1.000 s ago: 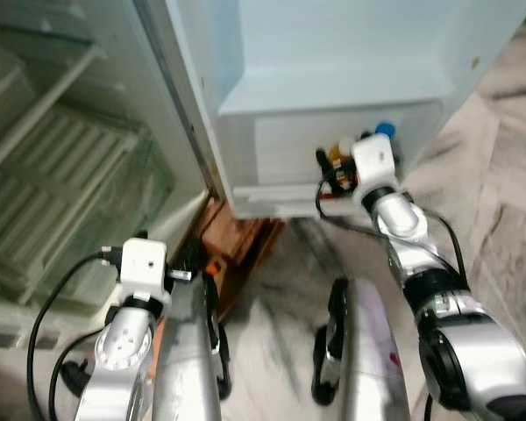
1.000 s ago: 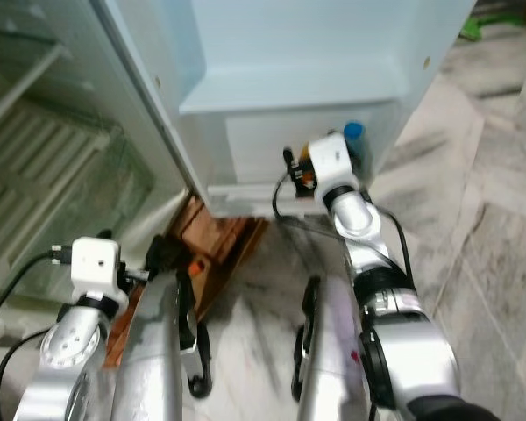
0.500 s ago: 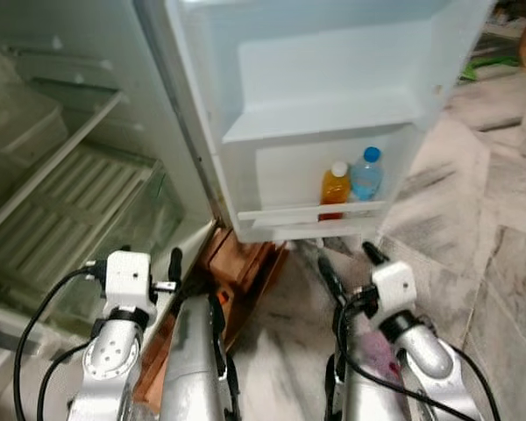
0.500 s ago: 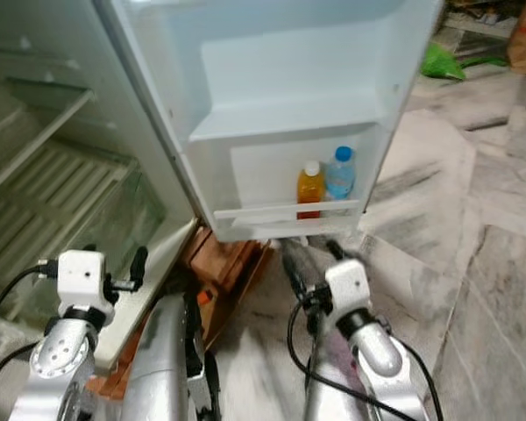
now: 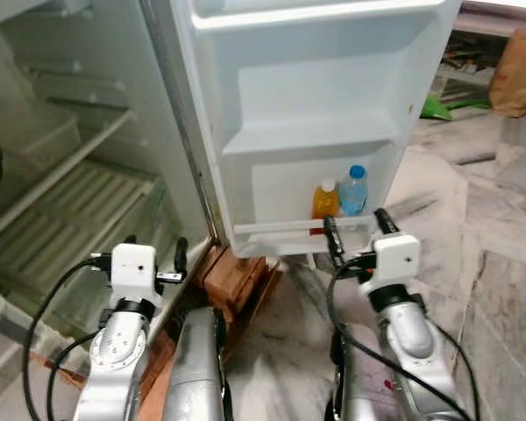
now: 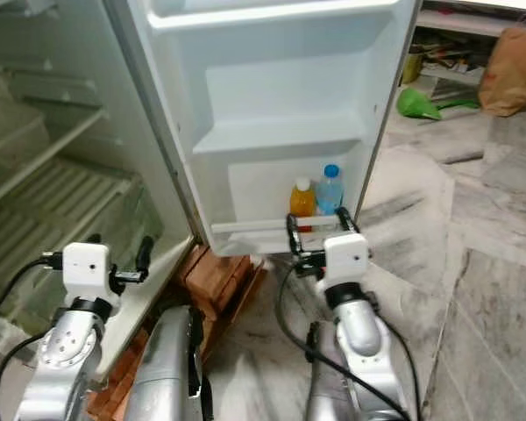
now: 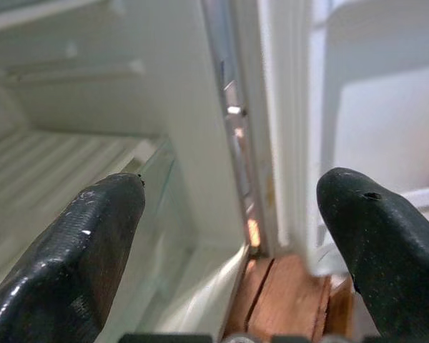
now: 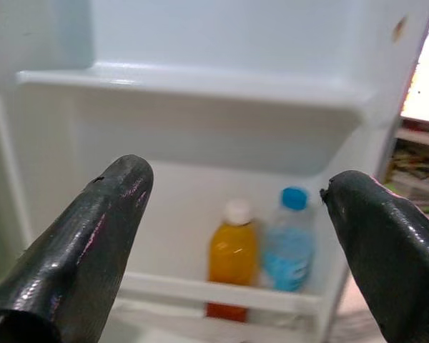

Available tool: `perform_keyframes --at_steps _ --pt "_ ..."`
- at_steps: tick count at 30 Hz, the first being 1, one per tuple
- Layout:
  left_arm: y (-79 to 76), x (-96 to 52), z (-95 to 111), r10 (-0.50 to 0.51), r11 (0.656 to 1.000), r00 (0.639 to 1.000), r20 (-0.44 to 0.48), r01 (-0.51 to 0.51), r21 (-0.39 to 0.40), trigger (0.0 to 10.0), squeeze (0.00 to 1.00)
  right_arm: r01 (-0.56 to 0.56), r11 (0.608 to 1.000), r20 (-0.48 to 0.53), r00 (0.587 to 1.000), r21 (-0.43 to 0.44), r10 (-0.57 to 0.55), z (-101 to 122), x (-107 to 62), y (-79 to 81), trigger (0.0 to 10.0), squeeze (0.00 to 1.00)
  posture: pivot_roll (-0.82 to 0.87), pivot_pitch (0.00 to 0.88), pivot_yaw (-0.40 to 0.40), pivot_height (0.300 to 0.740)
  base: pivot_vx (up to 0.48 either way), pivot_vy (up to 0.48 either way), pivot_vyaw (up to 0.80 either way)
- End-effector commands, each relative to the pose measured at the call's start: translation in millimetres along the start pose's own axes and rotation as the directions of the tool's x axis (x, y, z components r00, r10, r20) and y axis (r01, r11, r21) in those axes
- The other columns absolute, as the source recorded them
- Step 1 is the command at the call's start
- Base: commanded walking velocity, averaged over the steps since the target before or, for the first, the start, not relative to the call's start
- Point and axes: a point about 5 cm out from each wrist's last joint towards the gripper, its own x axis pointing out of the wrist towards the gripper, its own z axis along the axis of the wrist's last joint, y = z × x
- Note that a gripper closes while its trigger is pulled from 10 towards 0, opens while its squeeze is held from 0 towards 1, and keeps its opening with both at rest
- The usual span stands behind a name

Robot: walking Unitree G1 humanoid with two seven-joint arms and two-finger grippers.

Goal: Restocking fridge

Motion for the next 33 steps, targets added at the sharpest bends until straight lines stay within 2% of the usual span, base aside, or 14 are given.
perform_keyframes --at_steps 1,8,16,21,27,33 --pt "0.2 1.6 2 0.008 1.0 1.0 0.015 -0.007 -0.006 10.0 0.0 0.01 1.0 0.024 1.0 -0.003 -0.01 8 6.2 -1.2 10.0 0.0 0.04 0.032 0.057 0.616 0.0 0.0 0.0" --pt "-0.5 1.5 -1 0.025 1.0 1.0 0.02 -0.024 -0.012 10.0 0.0 0.026 0.999 0.019 1.0 -0.02 -0.025 13 13.1 -8.9 10.0 0.0 0.05 0.03 0.039 0.663 0.0 0.0 0.0" --pt "-1.0 0.6 -6 0.039 0.999 0.999 0.001 -0.039 -0.018 10.0 0.0 0.021 1.0 0.013 1.0 -0.015 -0.021 11 15.0 -6.4 10.0 0.0 0.04 0.02 0.043 0.71 0.0 0.0 0.0" --pt "-7.5 -1.6 -15 0.047 0.999 0.998 -0.038 -0.047 -0.012 10.0 0.0 0.025 1.0 -0.019 0.999 -0.011 -0.025 4 11.5 -4.9 10.0 0.0 0.03 0.01 0.045 0.74 0.0 0.0 0.0" --pt "-4.2 7.4 -10 0.071 0.997 0.997 -0.028 -0.071 0.001 10.0 0.0 0.011 1.0 -0.029 1.0 -0.01 -0.011 2 13.1 -3.4 10.0 0.0 0.02 0.014 0.049 0.74 0.0 0.0 0.0" --pt "-1.8 7.5 -12 0.078 0.997 0.996 -0.041 -0.077 0.019 10.0 0.0 0.026 0.999 -0.097 0.995 0.022 -0.024 -11 6.7 -5.7 10.0 0.0 0.02 0.02 0.048 0.74 0.0 0.0 0.0"
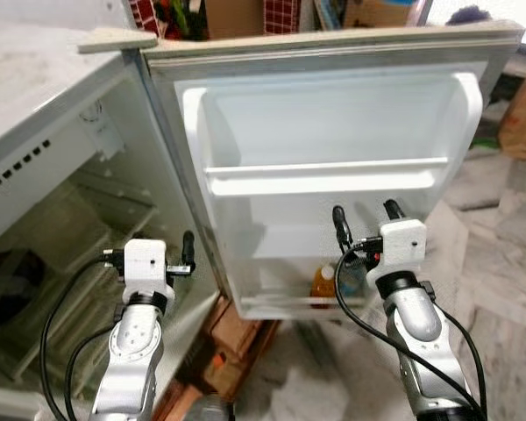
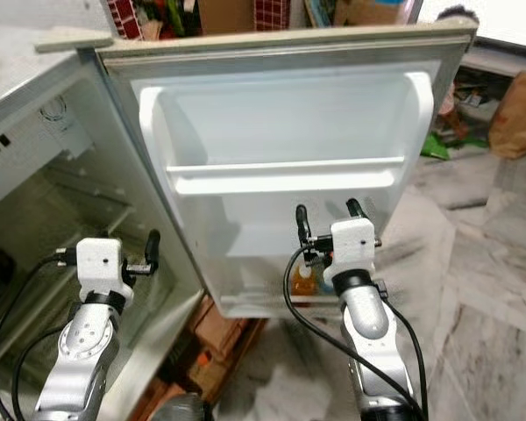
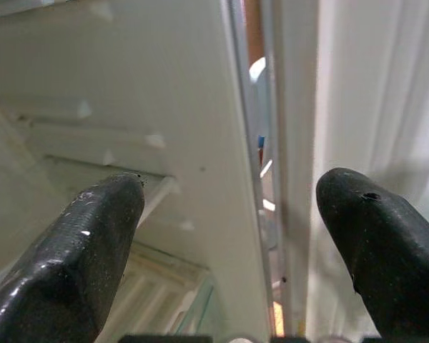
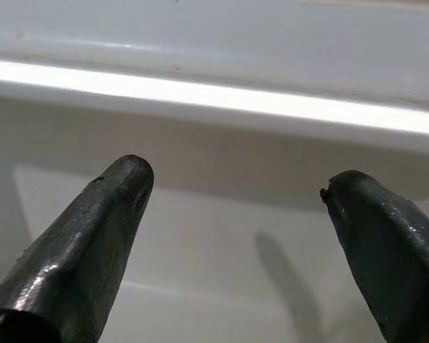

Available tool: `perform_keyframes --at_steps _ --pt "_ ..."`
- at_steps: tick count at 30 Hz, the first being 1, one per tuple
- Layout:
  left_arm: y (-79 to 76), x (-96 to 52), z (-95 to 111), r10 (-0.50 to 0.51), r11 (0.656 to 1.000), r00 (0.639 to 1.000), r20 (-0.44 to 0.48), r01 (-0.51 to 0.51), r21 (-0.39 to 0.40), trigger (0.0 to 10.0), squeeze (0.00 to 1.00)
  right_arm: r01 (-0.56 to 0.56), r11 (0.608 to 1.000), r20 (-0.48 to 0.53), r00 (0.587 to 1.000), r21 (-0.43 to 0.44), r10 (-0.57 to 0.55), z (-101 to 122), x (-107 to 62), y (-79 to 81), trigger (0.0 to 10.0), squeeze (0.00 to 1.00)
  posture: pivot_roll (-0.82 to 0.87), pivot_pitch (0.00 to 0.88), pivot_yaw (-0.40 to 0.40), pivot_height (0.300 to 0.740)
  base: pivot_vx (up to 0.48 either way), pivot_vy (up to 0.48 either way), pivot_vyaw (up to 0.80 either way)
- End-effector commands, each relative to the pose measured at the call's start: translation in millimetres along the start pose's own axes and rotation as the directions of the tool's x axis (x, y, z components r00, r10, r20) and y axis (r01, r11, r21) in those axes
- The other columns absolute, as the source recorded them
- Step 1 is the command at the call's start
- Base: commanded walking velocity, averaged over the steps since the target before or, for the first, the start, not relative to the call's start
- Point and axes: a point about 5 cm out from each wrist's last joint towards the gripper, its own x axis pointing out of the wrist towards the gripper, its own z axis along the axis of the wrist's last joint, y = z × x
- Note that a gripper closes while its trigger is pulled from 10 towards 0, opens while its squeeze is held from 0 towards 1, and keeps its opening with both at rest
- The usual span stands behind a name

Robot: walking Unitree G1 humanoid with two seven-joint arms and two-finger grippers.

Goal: Restocking fridge

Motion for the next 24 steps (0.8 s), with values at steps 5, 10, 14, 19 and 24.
perform_keyframes --at_steps 5,10,14,19,24 --pt "0.6 -1.9 -9 0.038 0.999 0.997 -0.061 -0.038 -0.008 10.0 0.0 -0.046 0.997 -0.137 0.989 0.057 0.054 -30 -17.4 8.6 10.0 0.0 0.02 0.027 0.043 0.74 -0.151 -0.168 0.0" --pt "-8.1 2.2 -6 0.014 1.0 0.999 -0.043 -0.014 -0.003 10.0 0.0 -0.081 0.994 -0.162 0.982 0.077 0.093 -39 -22.0 18.2 10.0 0.0 0.02 0.033 0.039 0.74 -0.205 -0.386 0.0" --pt "-12.2 7.2 -6 0.004 1.0 0.999 -0.034 -0.004 0.0 10.0 0.0 -0.055 0.996 -0.173 0.983 0.077 0.067 -43 -20.5 15.2 10.0 0.0 0.01 0.039 0.037 0.74 0.0 -0.448 0.0" --pt "-11.7 9.0 -5 0.003 1.0 0.999 -0.034 -0.003 -0.001 10.0 0.0 -0.026 0.997 -0.169 0.985 0.073 0.038 -43 -20.3 11.2 10.0 0.0 0.01 0.042 0.04 0.74 0.0 -0.452 0.0" --pt "-11.9 9.1 -7 -0.01 1.0 0.999 -0.037 0.01 0.01 10.0 0.0 -0.034 0.996 -0.153 0.987 0.076 0.046 -41 -20.5 11.3 10.0 0.0 0.01 0.049 0.042 0.74 0.0 -0.43 0.0"
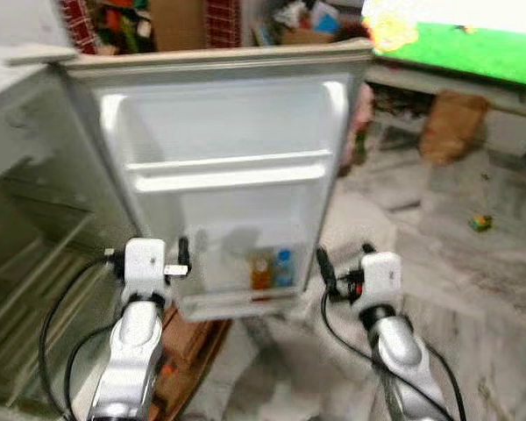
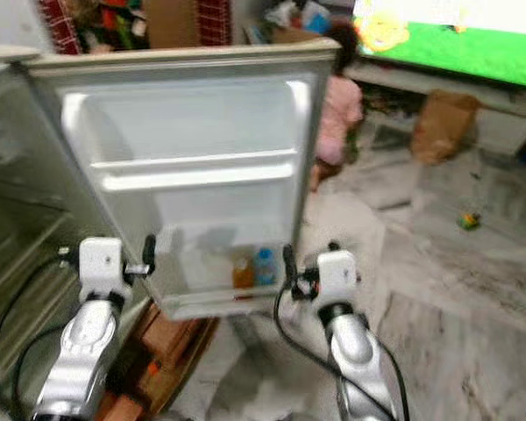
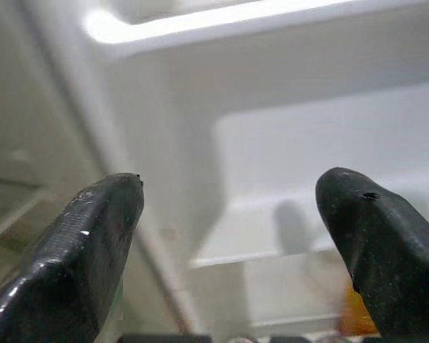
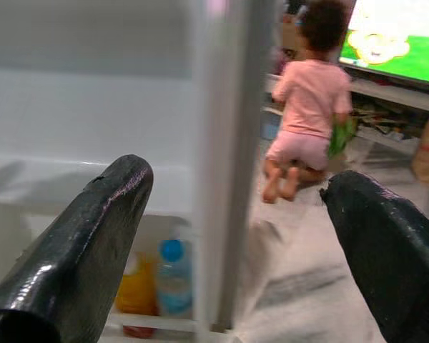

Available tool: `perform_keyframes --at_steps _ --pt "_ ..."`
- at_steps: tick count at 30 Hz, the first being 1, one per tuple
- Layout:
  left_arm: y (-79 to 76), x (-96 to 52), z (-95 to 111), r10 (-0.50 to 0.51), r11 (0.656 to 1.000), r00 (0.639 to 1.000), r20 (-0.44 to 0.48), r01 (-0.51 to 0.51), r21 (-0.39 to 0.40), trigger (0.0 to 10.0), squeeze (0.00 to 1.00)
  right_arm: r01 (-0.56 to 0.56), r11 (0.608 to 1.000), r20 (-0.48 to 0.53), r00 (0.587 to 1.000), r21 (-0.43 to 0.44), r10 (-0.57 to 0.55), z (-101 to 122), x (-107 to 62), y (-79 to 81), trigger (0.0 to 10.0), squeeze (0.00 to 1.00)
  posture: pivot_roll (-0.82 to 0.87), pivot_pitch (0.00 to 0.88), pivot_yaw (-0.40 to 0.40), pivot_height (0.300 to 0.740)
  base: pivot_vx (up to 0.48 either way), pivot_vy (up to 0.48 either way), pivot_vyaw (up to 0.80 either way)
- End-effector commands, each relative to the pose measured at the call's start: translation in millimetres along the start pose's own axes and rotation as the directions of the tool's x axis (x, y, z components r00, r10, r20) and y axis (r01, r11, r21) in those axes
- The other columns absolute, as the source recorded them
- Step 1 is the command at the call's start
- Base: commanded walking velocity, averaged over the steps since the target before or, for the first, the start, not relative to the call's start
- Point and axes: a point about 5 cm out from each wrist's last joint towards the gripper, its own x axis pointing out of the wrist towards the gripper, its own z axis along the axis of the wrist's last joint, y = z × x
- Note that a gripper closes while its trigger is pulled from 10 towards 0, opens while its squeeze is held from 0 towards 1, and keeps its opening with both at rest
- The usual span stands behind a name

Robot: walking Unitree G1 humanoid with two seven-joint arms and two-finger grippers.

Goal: Restocking fridge

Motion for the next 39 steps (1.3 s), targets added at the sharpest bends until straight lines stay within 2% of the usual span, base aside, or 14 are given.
perform_keyframes --at_steps 1,7,11,13,27,32,36,39 --pt "-6.3 -0.3 0 -0.029 1.0 1.0 -0.001 0.029 0.01 10.0 0.0 0.007 1.0 0.019 1.0 -0.009 -0.007 4 0.5 -5.3 10.0 0.0 0.01 0.05 0.043 0.74 0.0 -0.42 0.0" --pt "-4.9 1.1 2 -0.023 1.0 1.0 0.004 0.023 0.019 10.0 0.0 -0.026 0.999 0.049 0.998 -0.037 0.028 12 6.4 -1.7 10.0 0.0 0.01 0.047 0.041 0.74 0.0 -0.426 0.07" --pt "-7.1 2.7 3 -0.031 0.999 0.999 0.009 0.03 0.01 10.0 0.0 -0.085 0.992 0.079 0.993 -0.089 0.093 17 8.7 5.5 10.0 0.0 0.01 0.044 0.04 0.74 0.0 -0.428 0.77" --pt "-7.2 3.4 3 -0.035 0.999 0.999 0.013 0.035 0.014 10.0 0.0 -0.092 0.993 0.091 0.991 -0.068 0.098 20 9.3 7.3 10.0 0.0 0.01 0.041 0.041 0.74 0.0 -0.424 0.77" --pt "-6.9 8.6 4 -0.032 0.999 0.999 0.017 0.032 0.035 10.0 0.0 -0.095 0.992 0.112 0.988 -0.078 0.104 26 15.5 4.2 10.0 0.0 0.01 0.03 0.042 0.74 0.0 -0.428 0.78" --pt "-6.0 8.7 3 -0.031 0.998 0.999 0.016 0.031 0.049 10.0 0.0 -0.127 0.984 0.105 0.984 -0.121 0.14 26 15.8 7.6 10.0 0.0 0.01 0.031 0.043 0.74 0.0 -0.28 0.79" --pt "-6.8 8.2 2 -0.037 0.998 0.999 0.013 0.037 0.056 10.0 0.0 -0.137 0.985 0.11 0.983 -0.105 0.148 26 15.9 11.4 10.0 0.0 0.01 0.031 0.046 0.74 0.0 -0.247 0.79" --pt "-6.5 8.7 1 -0.036 0.998 0.999 0.01 0.035 0.059 10.0 0.0 -0.158 0.979 0.12 0.977 -0.128 0.174 28 16.5 14.9 10.0 0.0 0.01 0.03 0.048 0.74 0.0 -0.325 0.79"
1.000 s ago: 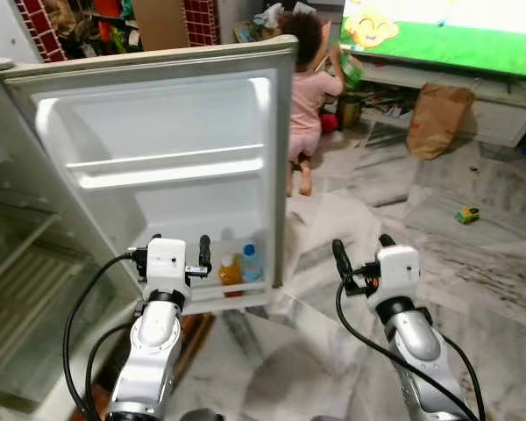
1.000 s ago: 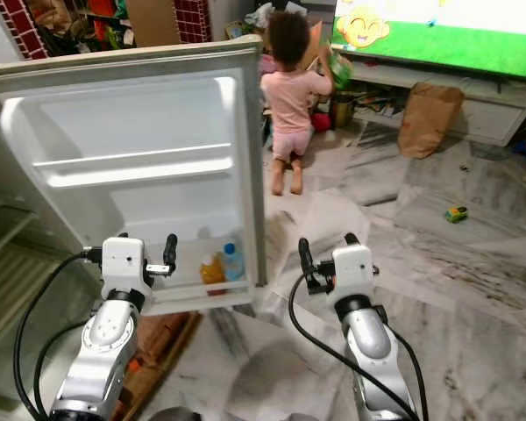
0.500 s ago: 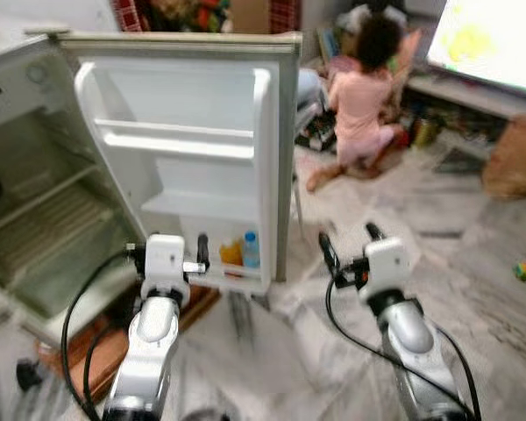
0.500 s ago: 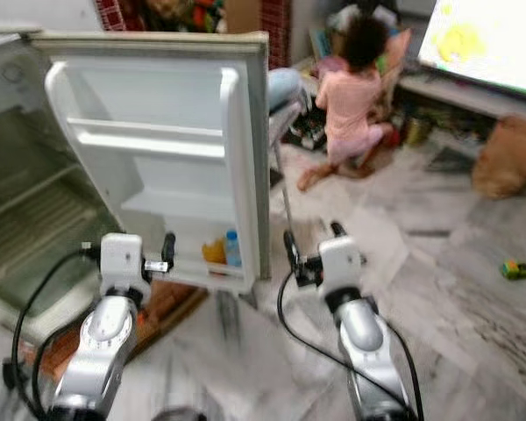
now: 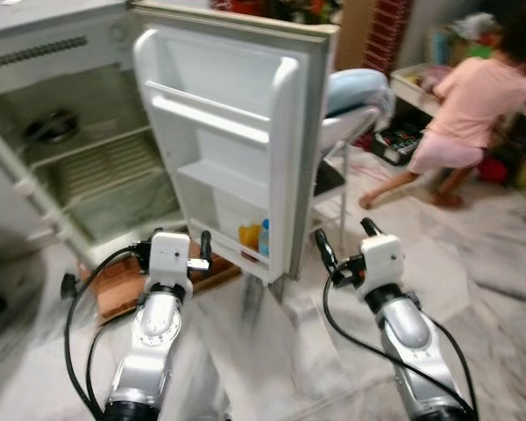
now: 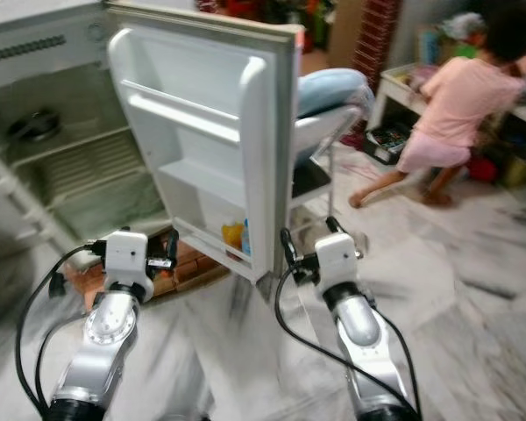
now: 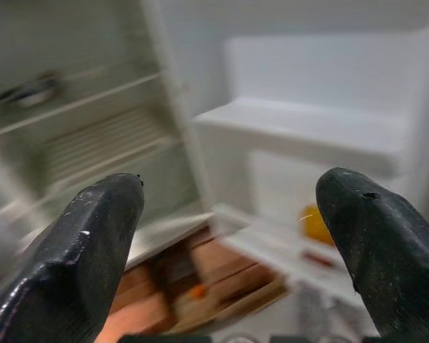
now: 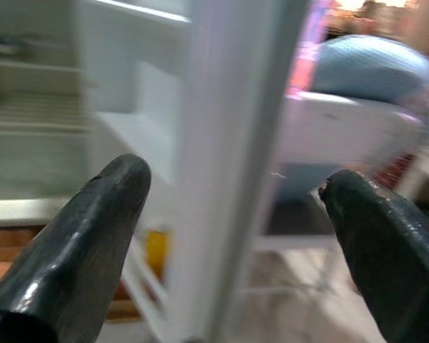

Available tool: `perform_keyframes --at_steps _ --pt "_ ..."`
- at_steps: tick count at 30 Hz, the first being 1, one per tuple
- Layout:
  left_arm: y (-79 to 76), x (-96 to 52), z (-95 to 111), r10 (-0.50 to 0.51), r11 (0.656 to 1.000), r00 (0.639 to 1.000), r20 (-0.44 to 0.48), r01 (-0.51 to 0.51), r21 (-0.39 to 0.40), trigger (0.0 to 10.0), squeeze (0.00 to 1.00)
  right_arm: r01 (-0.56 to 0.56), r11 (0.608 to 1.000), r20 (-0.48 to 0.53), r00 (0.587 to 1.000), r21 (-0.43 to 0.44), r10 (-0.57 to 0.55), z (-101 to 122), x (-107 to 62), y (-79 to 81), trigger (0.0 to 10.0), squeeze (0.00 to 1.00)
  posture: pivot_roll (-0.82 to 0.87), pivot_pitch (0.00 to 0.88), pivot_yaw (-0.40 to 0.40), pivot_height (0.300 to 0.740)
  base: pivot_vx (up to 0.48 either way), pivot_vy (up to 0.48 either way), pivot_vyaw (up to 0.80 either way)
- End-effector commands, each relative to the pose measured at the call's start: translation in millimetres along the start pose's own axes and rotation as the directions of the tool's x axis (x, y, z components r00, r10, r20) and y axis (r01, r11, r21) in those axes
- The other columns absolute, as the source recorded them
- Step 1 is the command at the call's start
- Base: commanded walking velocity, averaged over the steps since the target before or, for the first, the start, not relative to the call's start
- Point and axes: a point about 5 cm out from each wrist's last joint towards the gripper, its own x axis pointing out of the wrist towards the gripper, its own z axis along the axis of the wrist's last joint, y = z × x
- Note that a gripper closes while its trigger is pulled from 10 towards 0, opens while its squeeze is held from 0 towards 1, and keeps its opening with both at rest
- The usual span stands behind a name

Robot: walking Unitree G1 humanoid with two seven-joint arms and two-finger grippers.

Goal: Restocking fridge

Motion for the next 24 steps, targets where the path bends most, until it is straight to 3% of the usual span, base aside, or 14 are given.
perform_keyframes --at_steps 1,6,24 --pt "2.0 1.3 0.0 0.008 1.0 1.0 -0.003 -0.008 0.01 10.0 0.0 -0.041 0.999 0.026 0.999 -0.028 0.042 4.8 1.8 5.3 10.0 0.0 0.01 0.03 0.048 0.74 0.0 -0.322 0.79" --pt "2.2 1.8 0.6 0.006 1.0 1.0 0.005 -0.006 0.013 10.0 0.0 -0.05 0.998 0.037 0.998 -0.036 0.051 7.2 3.2 6.7 10.0 0.0 0.01 0.034 0.047 0.74 0.049 -0.181 0.79" --pt "1.1 -0.6 -0.8 0.0 1.0 1.0 0.002 0.0 0.015 10.0 0.0 -0.062 0.997 0.048 0.997 -0.049 0.065 9.7 4.6 6.9 10.0 0.0 0.01 0.044 0.036 0.74 0.353 0.0 0.77"
